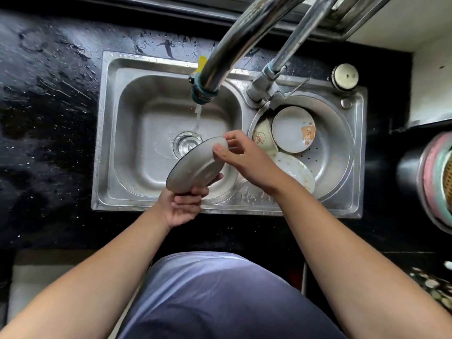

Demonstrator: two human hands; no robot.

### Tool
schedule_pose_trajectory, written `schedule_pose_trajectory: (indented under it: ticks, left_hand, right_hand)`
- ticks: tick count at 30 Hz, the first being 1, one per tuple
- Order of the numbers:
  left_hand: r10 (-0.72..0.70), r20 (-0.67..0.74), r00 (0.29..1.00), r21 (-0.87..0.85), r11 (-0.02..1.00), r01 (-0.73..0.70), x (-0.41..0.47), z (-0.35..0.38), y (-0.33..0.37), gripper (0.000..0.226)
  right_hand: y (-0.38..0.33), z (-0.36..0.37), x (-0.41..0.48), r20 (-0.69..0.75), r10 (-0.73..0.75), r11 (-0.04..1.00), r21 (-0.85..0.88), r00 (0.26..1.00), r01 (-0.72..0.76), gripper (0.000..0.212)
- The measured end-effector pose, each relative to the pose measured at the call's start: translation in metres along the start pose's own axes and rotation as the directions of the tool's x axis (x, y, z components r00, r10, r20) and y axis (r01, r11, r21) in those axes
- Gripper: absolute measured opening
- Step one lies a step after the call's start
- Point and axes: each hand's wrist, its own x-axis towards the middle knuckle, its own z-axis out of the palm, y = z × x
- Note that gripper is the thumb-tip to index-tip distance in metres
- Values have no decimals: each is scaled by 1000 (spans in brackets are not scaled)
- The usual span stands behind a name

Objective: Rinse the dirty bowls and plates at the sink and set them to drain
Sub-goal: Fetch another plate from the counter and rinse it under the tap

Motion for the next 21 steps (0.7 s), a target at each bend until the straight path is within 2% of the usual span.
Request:
schedule_pose_trajectory:
  ticks: [2, 3, 5, 6, 7, 9, 10, 11, 12, 13, 14, 16, 18, 20, 21]
  left_hand:
    - [-55, 83, 995, 4, 998, 55, -10, -5, 5, 31]
    - [-81, 76, 994, 8, 997, 81, -16, -6, 7, 21]
    - [-47, -91, 995, 131, 990, 59, -21, -4, 13, 9]
    - [47, -220, 974, 298, 954, 21, -21, -2, 14, 18]
    - [167, -311, 936, 481, 877, 3, -19, 0, 14, 33]
    - [348, -331, 877, 726, 688, 1, -8, 5, 10, 53]
    - [381, -300, 874, 791, 612, 5, 0, 9, 5, 55]
    - [396, -276, 876, 829, 559, 8, 8, 12, -1, 51]
    - [401, -258, 879, 854, 521, 13, 16, 15, -7, 45]
    - [399, -253, 881, 866, 500, 22, 24, 19, -14, 40]
    - [393, -250, 885, 872, 489, 29, 32, 23, -22, 36]
    - [374, -237, 897, 891, 451, 47, 48, 31, -36, 27]
    - [407, -210, 889, 941, 330, 71, 60, 34, -48, 19]
    - [514, -152, 844, 987, 126, 101, 67, 27, -55, 16]
    - [579, -81, 811, 991, -41, 129, 67, 21, -56, 16]
  right_hand:
    - [-4, -4, -5, 44, -37, 998, -41, 998, 39, 31]
    - [-6, -4, -9, 55, -33, 998, -48, 998, 36, 29]
    - [-9, -2, -20, 65, 36, 999, 6, 997, -36, 30]
    - [-10, -1, -26, 82, 109, 987, 106, 991, -117, 35]
    - [-9, -1, -32, 99, 198, 940, 263, 975, -218, 44]
    - [-1, 1, -44, 69, 329, 841, 433, 942, -325, 53]
    - [3, -1, -49, -27, 365, 868, 372, 931, -329, 44]
    - [7, -5, -55, -140, 361, 921, 210, 922, -328, 28]
    - [12, -12, -59, -231, 333, 940, 7, 914, -341, 24]
    - [17, -20, -64, -300, 311, 914, -165, 902, -371, 30]
    - [23, -28, -68, -352, 297, 886, -245, 888, -393, 35]
    - [33, -52, -77, -444, 271, 863, -281, 854, -420, 36]
    - [38, -81, -88, -551, 236, 842, -294, 800, -451, 32]
    - [46, -115, -95, -641, 181, 825, -314, 746, -470, 30]
    - [51, -133, -97, -671, 160, 816, -323, 723, -480, 27]
